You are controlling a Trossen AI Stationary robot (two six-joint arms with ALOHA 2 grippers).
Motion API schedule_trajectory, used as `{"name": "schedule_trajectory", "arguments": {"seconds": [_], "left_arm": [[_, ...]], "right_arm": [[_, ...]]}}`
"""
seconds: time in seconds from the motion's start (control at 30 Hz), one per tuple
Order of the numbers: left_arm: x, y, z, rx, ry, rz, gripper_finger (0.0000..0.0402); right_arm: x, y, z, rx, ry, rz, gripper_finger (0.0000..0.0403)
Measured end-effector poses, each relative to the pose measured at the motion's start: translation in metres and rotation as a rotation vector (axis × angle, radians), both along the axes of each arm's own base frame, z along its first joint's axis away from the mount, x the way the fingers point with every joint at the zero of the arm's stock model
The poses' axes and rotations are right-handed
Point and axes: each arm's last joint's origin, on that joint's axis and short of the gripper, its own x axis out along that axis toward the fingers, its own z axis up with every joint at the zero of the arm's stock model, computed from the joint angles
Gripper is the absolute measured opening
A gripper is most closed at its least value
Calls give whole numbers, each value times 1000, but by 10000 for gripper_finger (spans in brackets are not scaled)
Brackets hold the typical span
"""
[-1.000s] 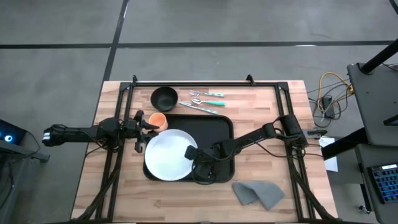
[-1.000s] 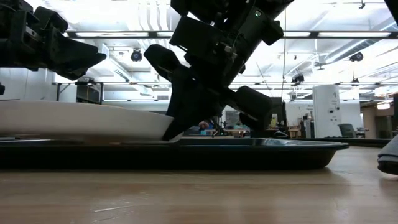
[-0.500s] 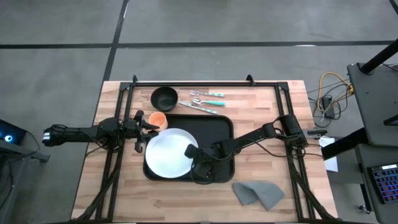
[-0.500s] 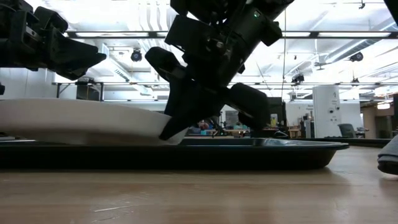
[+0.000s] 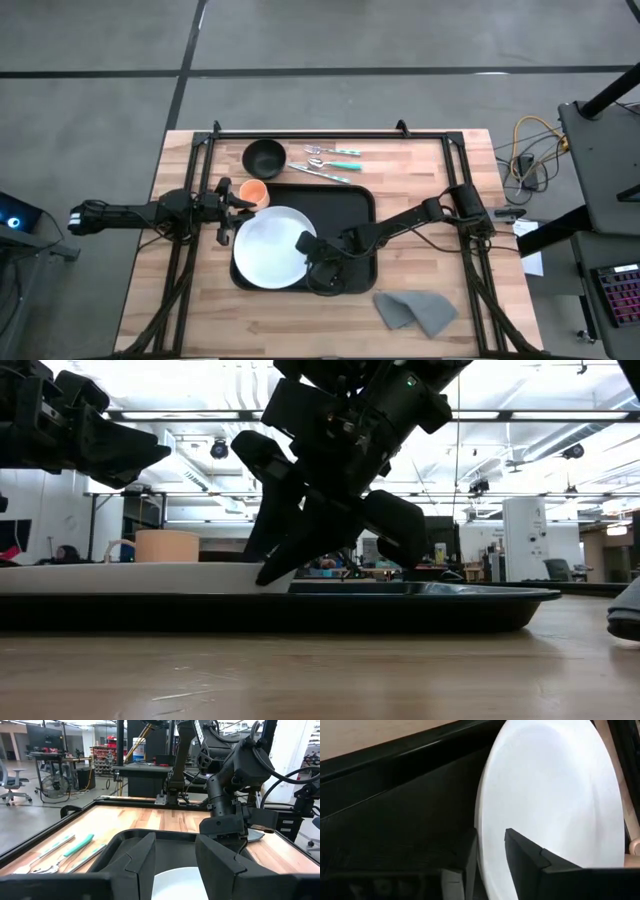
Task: Set up tray
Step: Put the white plate to the bottom right of the orange mug on the black serving tray
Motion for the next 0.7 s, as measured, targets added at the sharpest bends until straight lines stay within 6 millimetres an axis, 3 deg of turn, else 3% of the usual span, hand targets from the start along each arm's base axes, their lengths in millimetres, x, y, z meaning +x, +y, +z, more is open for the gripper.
{"name": "schedule_trajectory", "arguments": {"seconds": [0.13,0.27,0.7], "left_arm": [[0,0,0,0,0,0,118],[0,0,0,0,0,0,118],[0,0,0,0,-1,0,118]], "right_arm": [[1,0,1,10,-15,-4,101],[1,1,2,123,-1,-133,102],[2,3,5,94,-22,-91,100]]}}
